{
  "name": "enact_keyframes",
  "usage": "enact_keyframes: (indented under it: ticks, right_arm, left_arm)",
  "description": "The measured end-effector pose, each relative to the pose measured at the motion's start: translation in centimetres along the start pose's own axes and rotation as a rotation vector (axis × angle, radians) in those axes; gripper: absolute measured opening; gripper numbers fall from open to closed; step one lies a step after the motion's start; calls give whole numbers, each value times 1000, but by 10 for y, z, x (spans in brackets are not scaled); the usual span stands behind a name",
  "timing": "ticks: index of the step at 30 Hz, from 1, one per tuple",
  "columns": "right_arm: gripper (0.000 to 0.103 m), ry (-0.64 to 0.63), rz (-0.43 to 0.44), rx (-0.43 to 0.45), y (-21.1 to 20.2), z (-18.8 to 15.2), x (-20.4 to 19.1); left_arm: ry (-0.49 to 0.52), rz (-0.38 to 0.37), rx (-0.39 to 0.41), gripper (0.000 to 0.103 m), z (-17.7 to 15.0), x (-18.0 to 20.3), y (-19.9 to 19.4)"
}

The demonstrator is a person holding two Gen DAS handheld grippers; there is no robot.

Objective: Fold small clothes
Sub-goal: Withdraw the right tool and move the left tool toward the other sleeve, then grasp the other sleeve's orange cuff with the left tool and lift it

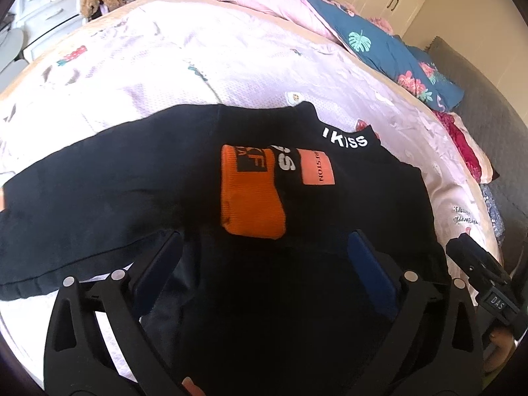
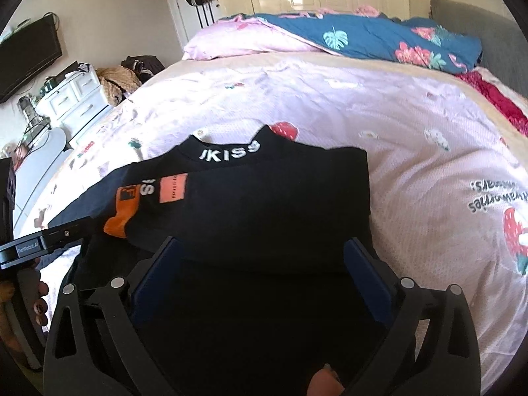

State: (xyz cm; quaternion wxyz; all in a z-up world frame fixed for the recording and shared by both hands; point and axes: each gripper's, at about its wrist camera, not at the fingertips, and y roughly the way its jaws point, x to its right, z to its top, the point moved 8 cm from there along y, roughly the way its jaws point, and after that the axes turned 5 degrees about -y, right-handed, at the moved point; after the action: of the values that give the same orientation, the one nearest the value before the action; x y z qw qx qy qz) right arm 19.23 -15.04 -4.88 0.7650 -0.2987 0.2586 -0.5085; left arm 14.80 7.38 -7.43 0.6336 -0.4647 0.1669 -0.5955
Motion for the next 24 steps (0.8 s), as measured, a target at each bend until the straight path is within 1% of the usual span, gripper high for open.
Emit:
enact_keyframes:
  ticks: [7,13,18,24]
  right_arm:
    - [99,-48,12,29,-7,10,-28]
    - [99,-88,47,52,-11,18,-61]
    - [99,-130,73,59,-13,22,-88]
    - [99,-181,112,65,-13,26,-125]
  left_arm:
    - [-36,6,44,94,5,-18,-23]
    - [-90,12,80,94,8,-42,-40]
    - [-129,47,105,94,7,-72,-54]
    - [-207,81,130,94,4,-110,-68]
